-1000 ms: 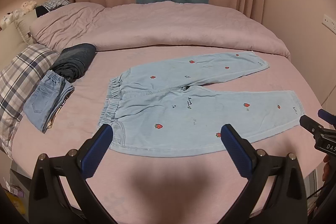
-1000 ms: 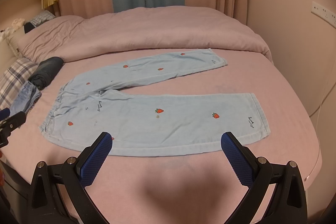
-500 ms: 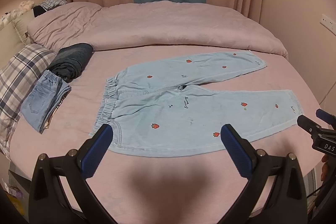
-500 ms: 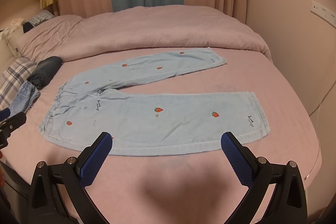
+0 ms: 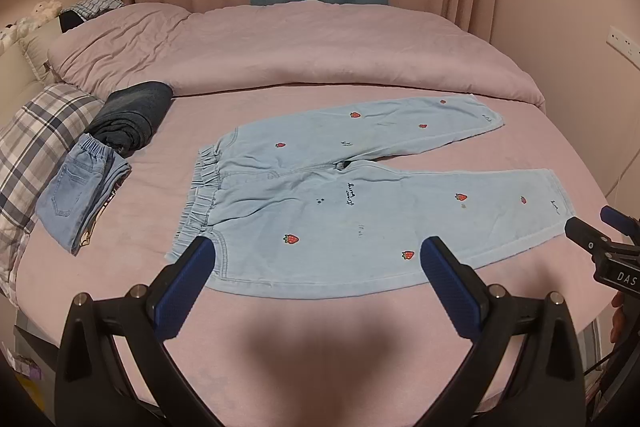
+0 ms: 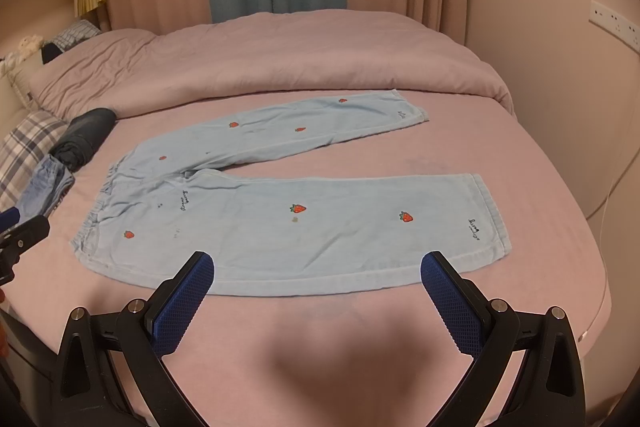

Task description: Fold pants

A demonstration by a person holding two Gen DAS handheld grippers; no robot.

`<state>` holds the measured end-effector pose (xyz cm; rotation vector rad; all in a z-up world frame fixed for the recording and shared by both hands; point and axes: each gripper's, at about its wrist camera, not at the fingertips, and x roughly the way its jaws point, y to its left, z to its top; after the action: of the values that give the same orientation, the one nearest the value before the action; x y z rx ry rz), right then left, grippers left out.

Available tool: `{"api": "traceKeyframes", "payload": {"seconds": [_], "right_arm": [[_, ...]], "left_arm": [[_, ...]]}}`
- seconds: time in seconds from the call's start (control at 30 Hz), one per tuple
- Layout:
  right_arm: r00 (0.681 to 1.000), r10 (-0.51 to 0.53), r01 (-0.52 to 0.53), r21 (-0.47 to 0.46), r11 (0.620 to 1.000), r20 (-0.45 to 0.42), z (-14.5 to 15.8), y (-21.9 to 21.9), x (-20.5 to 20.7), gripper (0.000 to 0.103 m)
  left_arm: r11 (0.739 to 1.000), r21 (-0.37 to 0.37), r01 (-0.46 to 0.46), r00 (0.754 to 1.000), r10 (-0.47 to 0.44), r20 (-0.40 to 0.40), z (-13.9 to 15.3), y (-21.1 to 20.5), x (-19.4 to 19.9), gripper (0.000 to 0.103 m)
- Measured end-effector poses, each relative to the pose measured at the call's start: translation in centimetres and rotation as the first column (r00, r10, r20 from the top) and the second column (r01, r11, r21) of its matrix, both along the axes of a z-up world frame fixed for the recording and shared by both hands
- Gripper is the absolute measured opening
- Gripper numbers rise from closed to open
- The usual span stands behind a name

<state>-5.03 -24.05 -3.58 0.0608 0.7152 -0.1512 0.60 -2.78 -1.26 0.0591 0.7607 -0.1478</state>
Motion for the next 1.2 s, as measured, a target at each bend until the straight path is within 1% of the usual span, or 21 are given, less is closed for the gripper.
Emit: {"api": "traceKeyframes", "payload": {"seconds": [0.17, 0.7, 1.2], "right_arm": [[1.0, 0.0, 0.0, 0.0, 1.0, 0.002, 0.02, -0.05, 0.01, 0.103], [1.0, 0.008, -0.008, 0.0, 1.0, 0.003, 0.22, -0.07, 0.02, 0.103], [1.0, 0.012, -0.012, -0.001, 1.0, 0.0, 0.16, 0.03, 0.15, 0.103]], "left_arm": [[1.0, 0.011, 0.005, 1.0, -0.005, 0.004, -0.07, -0.28, -0.13, 0.103], [1.0, 0.014, 0.006, 1.0, -0.006, -0.003, -0.01, -0.22, -0.1, 0.103], [1.0, 0.004, 0.006, 1.0, -0.006, -0.009, -0.37, -0.05, 0.05, 0.103]]}}
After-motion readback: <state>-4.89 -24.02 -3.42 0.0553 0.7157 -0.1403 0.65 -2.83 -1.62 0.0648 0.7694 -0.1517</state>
